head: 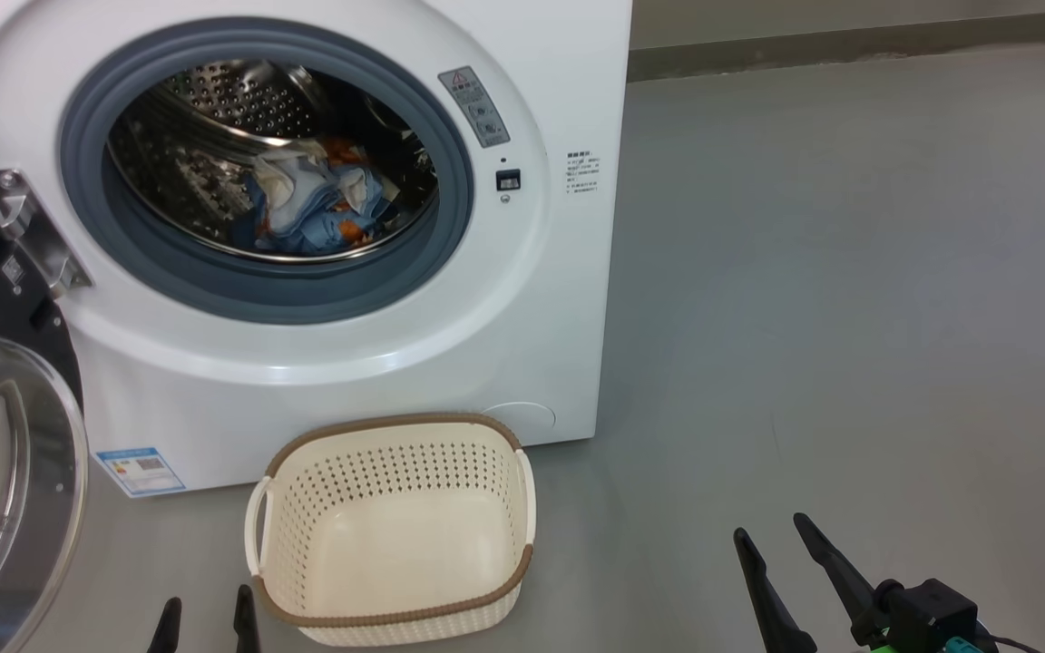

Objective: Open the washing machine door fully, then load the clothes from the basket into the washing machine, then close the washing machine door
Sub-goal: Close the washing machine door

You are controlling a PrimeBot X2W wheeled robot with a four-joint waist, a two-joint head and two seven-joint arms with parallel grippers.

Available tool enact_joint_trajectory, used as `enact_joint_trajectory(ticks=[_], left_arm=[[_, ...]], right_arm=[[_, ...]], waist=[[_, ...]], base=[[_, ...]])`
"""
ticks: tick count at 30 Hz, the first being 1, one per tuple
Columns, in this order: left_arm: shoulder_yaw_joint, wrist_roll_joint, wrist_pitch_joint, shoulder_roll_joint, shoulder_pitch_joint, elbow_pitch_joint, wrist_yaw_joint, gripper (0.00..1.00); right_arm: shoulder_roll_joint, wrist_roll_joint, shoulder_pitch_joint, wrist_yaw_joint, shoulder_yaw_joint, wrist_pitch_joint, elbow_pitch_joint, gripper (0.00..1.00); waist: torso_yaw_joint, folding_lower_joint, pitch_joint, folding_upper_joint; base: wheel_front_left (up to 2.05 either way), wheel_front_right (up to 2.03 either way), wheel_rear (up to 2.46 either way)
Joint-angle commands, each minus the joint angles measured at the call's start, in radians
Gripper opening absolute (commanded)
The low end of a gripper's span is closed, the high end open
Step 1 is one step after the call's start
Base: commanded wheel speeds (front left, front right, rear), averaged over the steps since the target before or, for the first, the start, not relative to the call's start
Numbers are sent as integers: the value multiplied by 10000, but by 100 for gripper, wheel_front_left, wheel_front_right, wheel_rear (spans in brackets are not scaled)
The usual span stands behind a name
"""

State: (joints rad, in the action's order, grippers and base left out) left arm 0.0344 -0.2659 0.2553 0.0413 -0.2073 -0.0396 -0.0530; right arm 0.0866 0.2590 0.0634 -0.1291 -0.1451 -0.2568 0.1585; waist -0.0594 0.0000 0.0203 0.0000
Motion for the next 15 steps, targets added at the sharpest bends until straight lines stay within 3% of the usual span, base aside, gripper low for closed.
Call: enact_joint_trajectory(ticks=[1, 15], left_arm=[[-293, 96, 65, 89, 279, 229, -66, 100], [-305, 146, 65, 89, 383, 294, -44, 100]], right_arm=[[32, 7, -129, -16, -199, -49, -255, 100], [21, -7, -195, -16, -245, -49, -275, 100]], waist=[[2, 0, -4, 0], [355, 0, -72, 0]], base=[[-88, 88, 0], [-17, 17, 0]])
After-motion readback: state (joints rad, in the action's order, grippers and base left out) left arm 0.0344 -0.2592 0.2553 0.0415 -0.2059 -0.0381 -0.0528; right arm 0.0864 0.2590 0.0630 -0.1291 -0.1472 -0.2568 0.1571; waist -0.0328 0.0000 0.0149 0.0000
